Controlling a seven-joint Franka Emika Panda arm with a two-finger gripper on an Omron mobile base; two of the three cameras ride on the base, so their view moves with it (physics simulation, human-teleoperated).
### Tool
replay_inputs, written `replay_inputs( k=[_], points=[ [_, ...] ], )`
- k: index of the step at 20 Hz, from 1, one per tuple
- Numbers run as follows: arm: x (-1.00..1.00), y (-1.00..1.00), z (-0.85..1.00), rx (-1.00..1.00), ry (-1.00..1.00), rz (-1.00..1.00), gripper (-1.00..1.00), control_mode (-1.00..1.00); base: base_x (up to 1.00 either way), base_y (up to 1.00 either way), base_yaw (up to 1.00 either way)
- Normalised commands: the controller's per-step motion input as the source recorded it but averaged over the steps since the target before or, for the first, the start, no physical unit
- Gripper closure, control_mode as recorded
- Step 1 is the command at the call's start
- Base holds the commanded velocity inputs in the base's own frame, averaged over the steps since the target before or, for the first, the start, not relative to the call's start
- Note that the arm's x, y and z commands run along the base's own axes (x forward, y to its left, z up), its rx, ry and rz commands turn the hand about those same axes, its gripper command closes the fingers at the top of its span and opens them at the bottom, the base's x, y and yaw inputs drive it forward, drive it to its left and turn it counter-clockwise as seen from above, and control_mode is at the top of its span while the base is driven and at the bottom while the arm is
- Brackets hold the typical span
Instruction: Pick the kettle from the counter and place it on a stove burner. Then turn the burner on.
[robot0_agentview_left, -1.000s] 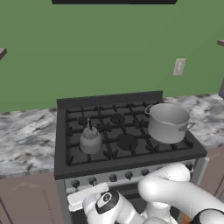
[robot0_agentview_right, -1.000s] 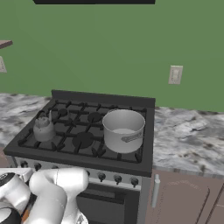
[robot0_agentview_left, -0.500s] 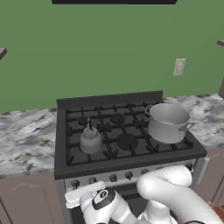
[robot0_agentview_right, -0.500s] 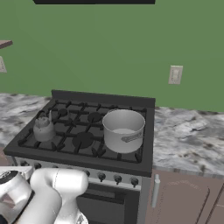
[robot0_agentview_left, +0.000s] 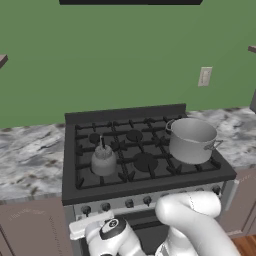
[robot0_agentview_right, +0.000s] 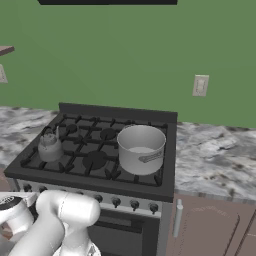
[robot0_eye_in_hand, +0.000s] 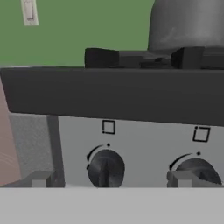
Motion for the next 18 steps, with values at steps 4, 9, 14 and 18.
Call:
replay_inputs(
  k=[4, 9, 14, 18],
  points=[
    [0.09, 0.07, -0.24, 0.00, 0.04, 0.00, -1.00, -1.00, 0.00, 0.00, 0.00],
    [0.18, 0.13, -0.19, 0.00, 0.00, 0.00, -1.00, -1.00, 0.00, 0.00, 0.00],
    [0.20, 0.11, -0.21, 0.00, 0.00, 0.00, -1.00, -1.00, 0.00, 0.00, 0.00],
    [0.14, 0.03, -0.10, 0.00, 0.00, 0.00, -1.00, -1.00, 0.00, 0.00, 0.00]
  ],
)
